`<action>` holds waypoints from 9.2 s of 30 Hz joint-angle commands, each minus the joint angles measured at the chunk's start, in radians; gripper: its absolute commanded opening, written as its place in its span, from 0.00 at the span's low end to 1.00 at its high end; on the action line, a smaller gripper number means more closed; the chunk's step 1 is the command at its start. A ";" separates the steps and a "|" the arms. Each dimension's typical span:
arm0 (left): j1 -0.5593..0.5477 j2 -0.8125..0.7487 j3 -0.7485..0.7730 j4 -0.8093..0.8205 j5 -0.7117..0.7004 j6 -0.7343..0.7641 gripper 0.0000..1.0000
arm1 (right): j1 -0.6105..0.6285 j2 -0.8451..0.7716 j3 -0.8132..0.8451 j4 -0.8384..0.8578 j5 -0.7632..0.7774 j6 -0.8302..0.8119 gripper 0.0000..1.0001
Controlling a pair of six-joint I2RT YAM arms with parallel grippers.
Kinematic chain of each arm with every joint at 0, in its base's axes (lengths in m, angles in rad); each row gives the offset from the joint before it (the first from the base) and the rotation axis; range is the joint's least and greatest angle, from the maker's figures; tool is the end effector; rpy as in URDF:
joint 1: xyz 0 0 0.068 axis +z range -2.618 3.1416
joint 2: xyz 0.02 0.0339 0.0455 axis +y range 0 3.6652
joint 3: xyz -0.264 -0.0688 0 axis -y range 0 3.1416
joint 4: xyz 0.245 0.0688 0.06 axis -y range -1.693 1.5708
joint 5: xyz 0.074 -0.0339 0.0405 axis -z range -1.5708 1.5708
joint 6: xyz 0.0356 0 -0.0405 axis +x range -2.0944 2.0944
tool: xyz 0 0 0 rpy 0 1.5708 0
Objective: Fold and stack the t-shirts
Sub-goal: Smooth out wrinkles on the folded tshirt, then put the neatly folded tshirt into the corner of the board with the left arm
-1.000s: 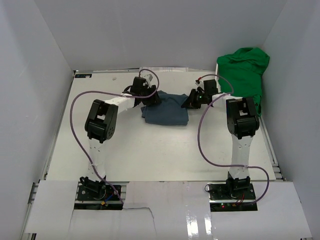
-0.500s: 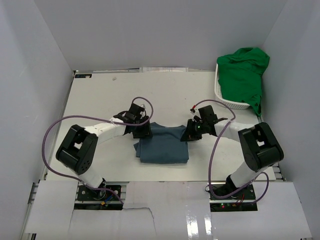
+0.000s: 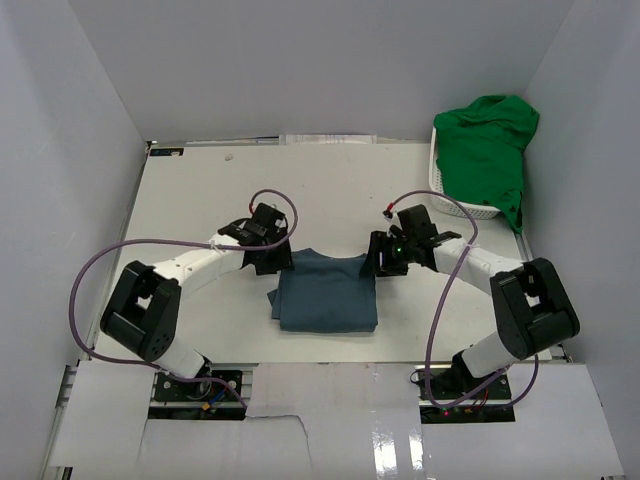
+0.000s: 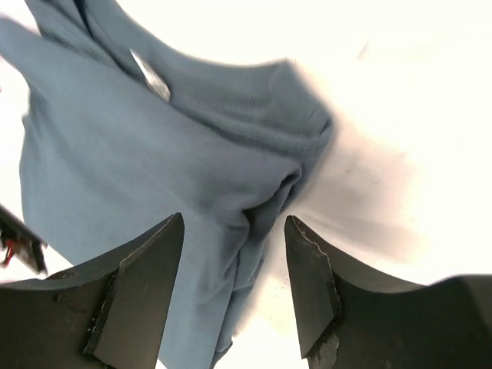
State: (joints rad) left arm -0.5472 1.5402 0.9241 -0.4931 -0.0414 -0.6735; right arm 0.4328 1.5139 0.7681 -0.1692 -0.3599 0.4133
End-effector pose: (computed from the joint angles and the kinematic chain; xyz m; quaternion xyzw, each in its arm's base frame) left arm 0.2530 -0.1524 0.1867 -0.0661 0.9710 -0.1146 0.1990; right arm 0.2590 0.1335 0.1698 -0.0667 0.9308 0.2846 0.2194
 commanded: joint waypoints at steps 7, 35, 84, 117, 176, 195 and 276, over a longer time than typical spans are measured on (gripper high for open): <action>0.000 -0.302 0.056 0.066 0.244 0.106 0.59 | 0.003 -0.233 0.106 -0.220 0.058 -0.059 0.59; -0.192 -0.117 -0.445 0.933 0.676 -0.058 0.00 | 0.106 0.348 0.082 0.553 -0.459 0.161 0.08; -0.244 0.095 -0.499 1.047 0.598 -0.066 0.00 | 0.132 0.294 0.384 0.182 -0.217 -0.010 0.08; -0.063 0.167 -0.110 0.775 0.684 0.075 0.00 | 0.124 -0.209 -0.251 0.339 -0.409 0.216 0.08; 0.011 -0.266 -0.114 -0.024 0.537 0.052 0.01 | 0.121 -0.109 -0.116 0.040 -0.195 0.048 0.08; -0.100 -0.140 -0.352 0.079 0.422 -0.046 0.01 | 0.123 0.008 -0.105 0.103 -0.188 0.048 0.08; 0.098 0.000 -0.464 0.315 0.307 -0.092 0.00 | 0.124 -0.096 -0.092 0.106 -0.220 0.045 0.18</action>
State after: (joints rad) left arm -0.4408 1.4643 0.5236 -0.0284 0.3893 -0.8238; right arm 0.5537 1.4822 0.6399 -0.0738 -0.5678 0.4717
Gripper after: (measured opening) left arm 0.076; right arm 0.143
